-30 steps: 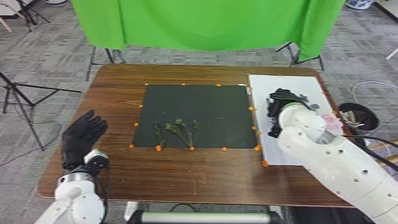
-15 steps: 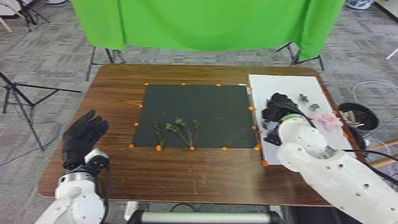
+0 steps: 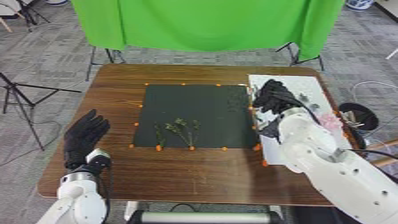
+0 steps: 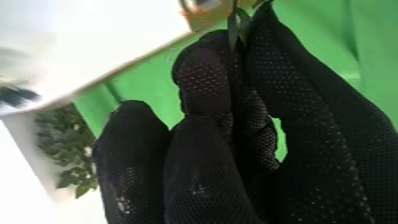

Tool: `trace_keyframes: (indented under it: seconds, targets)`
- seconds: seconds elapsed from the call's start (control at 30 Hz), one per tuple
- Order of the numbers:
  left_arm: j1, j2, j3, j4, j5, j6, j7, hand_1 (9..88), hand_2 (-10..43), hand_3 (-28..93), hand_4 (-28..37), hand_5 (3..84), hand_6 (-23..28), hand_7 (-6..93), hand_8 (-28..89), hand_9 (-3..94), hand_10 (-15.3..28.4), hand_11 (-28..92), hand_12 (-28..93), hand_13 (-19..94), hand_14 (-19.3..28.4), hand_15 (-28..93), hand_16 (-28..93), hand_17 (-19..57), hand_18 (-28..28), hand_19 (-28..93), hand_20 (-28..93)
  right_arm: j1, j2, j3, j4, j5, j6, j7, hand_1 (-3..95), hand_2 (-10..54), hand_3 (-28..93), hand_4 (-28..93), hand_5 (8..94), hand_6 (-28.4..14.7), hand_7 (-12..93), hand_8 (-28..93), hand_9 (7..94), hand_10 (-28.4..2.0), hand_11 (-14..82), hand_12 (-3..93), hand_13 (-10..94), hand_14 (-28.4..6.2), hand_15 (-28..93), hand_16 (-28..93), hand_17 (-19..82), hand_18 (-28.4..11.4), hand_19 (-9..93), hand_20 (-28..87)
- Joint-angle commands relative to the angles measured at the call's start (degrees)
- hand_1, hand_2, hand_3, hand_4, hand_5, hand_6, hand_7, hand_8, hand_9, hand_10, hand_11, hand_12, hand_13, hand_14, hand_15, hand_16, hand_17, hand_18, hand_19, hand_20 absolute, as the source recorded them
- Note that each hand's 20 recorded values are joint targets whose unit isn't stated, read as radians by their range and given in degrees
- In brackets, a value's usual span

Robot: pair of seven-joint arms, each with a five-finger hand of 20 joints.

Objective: Arrange flowers

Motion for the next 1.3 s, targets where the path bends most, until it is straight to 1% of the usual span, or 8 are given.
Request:
trace_keyframes:
  seconds: [0.03, 0.1, 0.33, 0.8, 0.9, 0.93, 1.0, 1.3]
  targets:
    - [1.10, 0.16, -0.51, -0.65, -0.45, 0.16, 0.29, 35.7, 6.4, 70, -18.3, 50.8, 5.0, 16.5, -8, 49.9, 14.8, 24, 10, 44, 16.5, 24, -3, 22.1, 15.1, 24, 26, -0.84, -2.12, 0.80, -4.37, 2.51, 0.96, -0.54, 52.6, -9.3, 61, 16, 78.5, -8.3, 45, 19, 92.1, -12.2, 54.0, 25.2, 94, 0.7, 79, 16, 80, -10.9, 93, 58]
    - [1.33, 0.28, -0.60, -0.82, -0.67, 0.32, 0.57, 35.6, 6.4, 71, -18.3, 50.8, 5.0, 16.6, -8, 49.9, 14.8, 24, 10, 44, 16.5, 24, -3, 22.1, 15.1, 24, 26, -1.27, -3.16, 0.18, -4.83, 3.29, 0.42, -0.14, 52.6, -9.4, 61, 15, 78.6, -8.3, 45, 19, 92.2, -12.2, 53.9, 25.1, 94, 0.7, 79, 16, 81, -10.9, 93, 58]
    - [1.47, 0.53, -0.91, -0.98, -0.34, 0.46, 0.41, 35.6, 6.4, 70, -18.4, 50.8, 5.0, 16.5, -8, 49.8, 14.8, 24, 10, 44, 16.6, 24, -3, 22.0, 15.1, 24, 26, -3.28, -7.13, -2.57, -5.19, 3.08, -0.81, 0.94, 52.7, -9.3, 61, 15, 78.9, -8.4, 44, 20, 92.3, -12.3, 53.5, 25.0, 94, 0.9, 79, 16, 81, -10.6, 93, 57]
    - [1.23, 0.24, -0.60, -0.75, 0.17, -0.05, -0.32, 35.4, 6.3, 71, -18.3, 50.9, 5.1, 16.4, -8, 49.9, 14.8, 24, 10, 44, 16.6, 24, -3, 21.8, 15.1, 24, 26, -4.64, -11.89, -3.89, -0.05, 0.74, -0.29, 2.33, 52.5, -8.8, 60, 14, 79.1, -8.5, 43, 20, 92.3, -12.4, 52.4, 24.6, 94, 1.0, 77, 15, 81, -9.8, 93, 56]
    - [1.26, 0.23, -0.63, -0.75, 0.06, -0.03, -0.36, 35.1, 6.1, 71, -18.3, 50.9, 5.2, 16.4, -8, 49.8, 14.8, 24, 10, 44, 16.6, 24, -3, 21.8, 15.1, 24, 26, -5.14, -11.65, -3.81, 0.11, 0.20, -0.23, 2.47, 52.2, -8.7, 60, 13, 79.0, -8.3, 43, 19, 92.4, -12.5, 51.7, 24.5, 94, 1.0, 76, 16, 80, -9.5, 93, 54]
    - [1.36, 1.04, -0.09, -0.86, -0.92, 0.41, 0.46, 35.0, 6.0, 71, -18.3, 50.8, 5.1, 16.3, -8, 49.8, 14.8, 24, 10, 44, 16.6, 24, -3, 21.7, 15.2, 24, 26, -5.21, -11.60, -3.84, 0.27, -0.11, -0.25, 2.42, 52.1, -8.8, 60, 13, 79.0, -8.3, 43, 19, 92.4, -12.5, 51.5, 24.5, 94, 1.0, 76, 15, 80, -9.5, 93, 54]
    - [1.11, 0.59, -0.35, -0.69, -0.18, -0.05, -0.29, 34.9, 5.8, 71, -18.2, 50.7, 5.1, 16.3, -8, 49.8, 14.8, 24, 10, 44, 16.6, 24, -3, 21.7, 15.2, 24, 26, -5.76, -11.23, -3.40, 0.11, 0.08, -0.35, 2.56, 52.0, -8.8, 60, 13, 78.9, -8.2, 43, 19, 92.4, -12.4, 51.1, 24.4, 94, 0.9, 76, 15, 80, -9.2, 93, 54]
    - [1.02, 0.22, -0.43, -0.59, 0.49, -0.41, -1.07, 34.5, 5.4, 70, -18.1, 50.8, 5.2, 16.2, -8, 49.8, 14.9, 23, 10, 44, 16.6, 24, -3, 21.5, 15.2, 25, 26, -6.87, -10.93, -2.79, 0.21, 0.27, -0.51, 2.14, 51.5, -8.9, 61, 12, 78.6, -8.0, 42, 19, 92.2, -12.4, 50.5, 24.5, 94, 0.6, 75, 16, 80, -9.3, 93, 53]
